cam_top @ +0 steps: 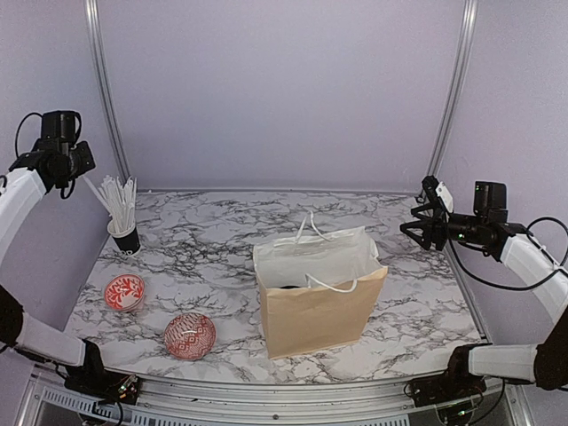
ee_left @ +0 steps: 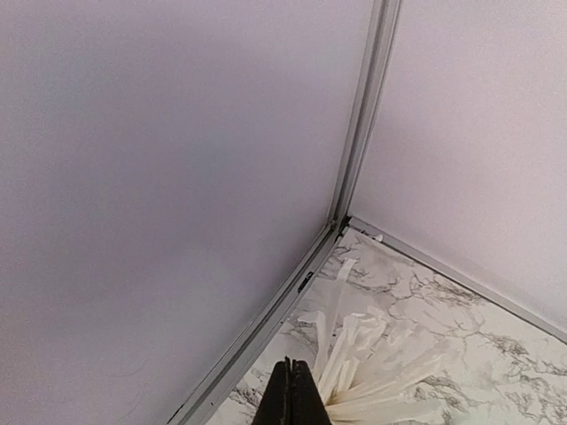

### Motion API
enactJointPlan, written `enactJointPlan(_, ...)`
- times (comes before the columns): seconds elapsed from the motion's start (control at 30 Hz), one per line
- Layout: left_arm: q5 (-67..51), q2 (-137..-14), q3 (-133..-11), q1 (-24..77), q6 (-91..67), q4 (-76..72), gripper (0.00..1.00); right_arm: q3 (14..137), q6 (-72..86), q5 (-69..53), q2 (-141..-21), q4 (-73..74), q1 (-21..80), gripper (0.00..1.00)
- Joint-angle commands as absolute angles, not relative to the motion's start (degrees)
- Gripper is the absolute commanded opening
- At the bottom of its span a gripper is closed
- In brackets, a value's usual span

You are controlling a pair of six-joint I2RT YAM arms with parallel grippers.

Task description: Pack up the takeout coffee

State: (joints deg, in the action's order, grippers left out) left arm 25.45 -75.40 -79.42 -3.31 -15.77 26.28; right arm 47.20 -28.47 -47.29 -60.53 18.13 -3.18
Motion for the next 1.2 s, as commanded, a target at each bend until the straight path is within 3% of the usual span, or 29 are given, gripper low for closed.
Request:
enactJointPlan(0.0, 29.47, -69.95, -83.17, 1.65, -14.00, 32.46, 0.00, 47.86, -28.89, -47.71, -60.47, 19.25, -3.25, 0.67)
enactJointPlan(0.27, 31.51, -64.57, -94.90, 19.14, -13.98, 36.43, 0.00, 47.85, -29.07, -47.52, -61.08, 19.25, -3.25, 0.67)
enactJointPlan(0.47, 6.14, -66.09, -102.32, 28.93, -18.88, 33.75, 0.00, 47.77, -29.79, -45.72, -61.58, 19.25, -3.25, 0.67)
enactJointPlan(0.8, -12.58, -69.92, -107.36, 44.33, -23.70, 28.92, 0.00, 47.53, -30.50, -44.48, -62.89, 19.07, -3.25, 0.66)
enactJointPlan(1.17, -4.45, -78.86, -106.32, 60.58, -18.97, 24.06, 0.00, 47.37, -30.83, -44.11, -63.87, 19.25, -3.30, 0.66)
